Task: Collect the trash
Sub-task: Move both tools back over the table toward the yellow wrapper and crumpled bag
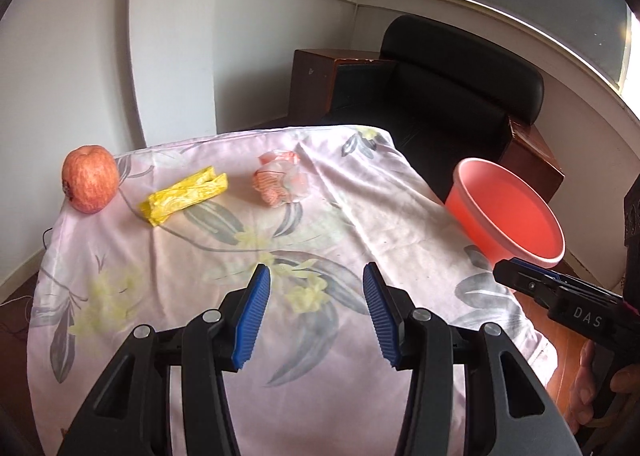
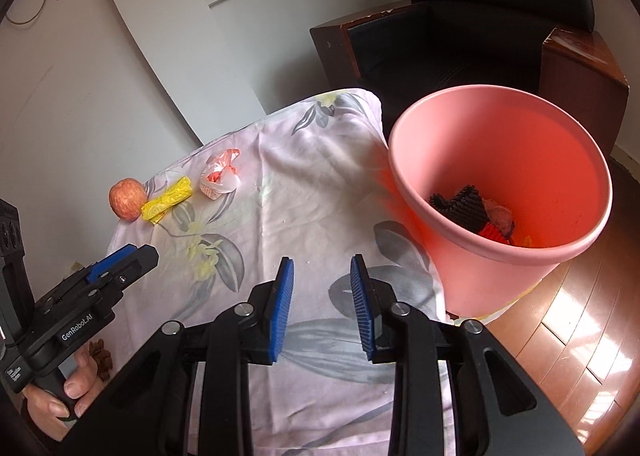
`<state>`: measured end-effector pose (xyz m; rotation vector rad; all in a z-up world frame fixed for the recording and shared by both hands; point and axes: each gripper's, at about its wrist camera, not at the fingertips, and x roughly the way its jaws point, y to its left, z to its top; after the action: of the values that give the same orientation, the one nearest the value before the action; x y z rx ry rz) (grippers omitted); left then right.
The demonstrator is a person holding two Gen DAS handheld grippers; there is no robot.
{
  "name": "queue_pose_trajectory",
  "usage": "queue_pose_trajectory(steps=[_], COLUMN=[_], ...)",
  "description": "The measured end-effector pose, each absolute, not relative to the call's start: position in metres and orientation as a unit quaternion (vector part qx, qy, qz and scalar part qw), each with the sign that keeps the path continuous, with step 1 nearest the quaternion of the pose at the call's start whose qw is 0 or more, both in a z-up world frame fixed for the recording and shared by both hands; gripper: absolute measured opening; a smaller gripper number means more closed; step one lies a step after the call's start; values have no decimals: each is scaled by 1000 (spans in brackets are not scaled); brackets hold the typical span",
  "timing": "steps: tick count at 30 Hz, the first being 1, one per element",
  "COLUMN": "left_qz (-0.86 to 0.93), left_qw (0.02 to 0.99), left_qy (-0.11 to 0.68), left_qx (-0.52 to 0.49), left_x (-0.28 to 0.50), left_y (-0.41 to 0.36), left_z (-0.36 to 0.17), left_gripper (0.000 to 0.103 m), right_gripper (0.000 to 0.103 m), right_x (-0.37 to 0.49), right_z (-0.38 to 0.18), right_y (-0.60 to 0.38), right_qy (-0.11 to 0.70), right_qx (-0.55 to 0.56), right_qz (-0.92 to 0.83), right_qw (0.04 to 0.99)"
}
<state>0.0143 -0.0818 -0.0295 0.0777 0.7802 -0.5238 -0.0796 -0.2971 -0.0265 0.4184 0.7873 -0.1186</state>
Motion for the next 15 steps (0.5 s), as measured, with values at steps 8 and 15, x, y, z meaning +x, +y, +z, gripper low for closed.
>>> queue_pose_trajectory(steps=[8,15], left_qz=[-186,-160], left_qw=[903,903], left_qy=[388,398], left_qx=[17,16], left_x=[38,44], left_y=[-33,-18], left_z=[-32,-38], left_gripper=[48,48], right_gripper=[30,30], right_x=[-52,-33], right_z=[-24,-20], right_y=[-258,-234], right_qy=[394,402], right_qx=[175,157], right_qz=[-10,12], right_qw=[902,902])
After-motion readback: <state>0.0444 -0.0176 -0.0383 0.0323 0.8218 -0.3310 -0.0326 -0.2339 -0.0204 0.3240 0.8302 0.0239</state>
